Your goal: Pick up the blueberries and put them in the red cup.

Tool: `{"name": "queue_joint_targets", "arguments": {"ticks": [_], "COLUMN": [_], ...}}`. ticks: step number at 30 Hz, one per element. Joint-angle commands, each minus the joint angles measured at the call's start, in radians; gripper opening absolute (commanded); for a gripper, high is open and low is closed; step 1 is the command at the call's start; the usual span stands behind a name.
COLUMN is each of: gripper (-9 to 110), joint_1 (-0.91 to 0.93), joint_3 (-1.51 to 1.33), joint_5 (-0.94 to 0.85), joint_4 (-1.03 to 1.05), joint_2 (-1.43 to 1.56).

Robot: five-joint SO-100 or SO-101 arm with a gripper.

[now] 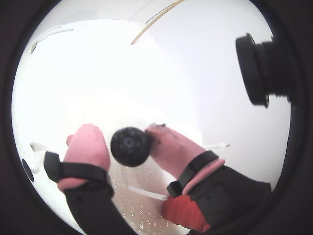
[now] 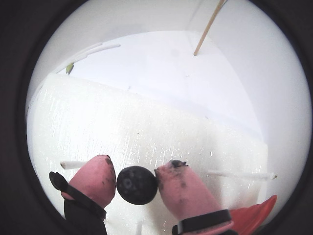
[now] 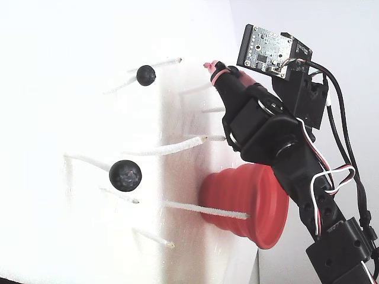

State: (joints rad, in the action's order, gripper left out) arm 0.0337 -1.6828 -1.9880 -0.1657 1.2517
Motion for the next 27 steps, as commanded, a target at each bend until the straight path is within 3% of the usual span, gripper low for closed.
{"name": "queue_joint_targets", "arguments": {"ticks": [1,27], "gripper": [15,11], "joint_1": [0.002,-0.008], "joint_3": [0.097,-0.014], "joint_5": [0.009,0.012], "joint_4": [-0.032,-0.031], "joint_2": [0.031,0.167]}}
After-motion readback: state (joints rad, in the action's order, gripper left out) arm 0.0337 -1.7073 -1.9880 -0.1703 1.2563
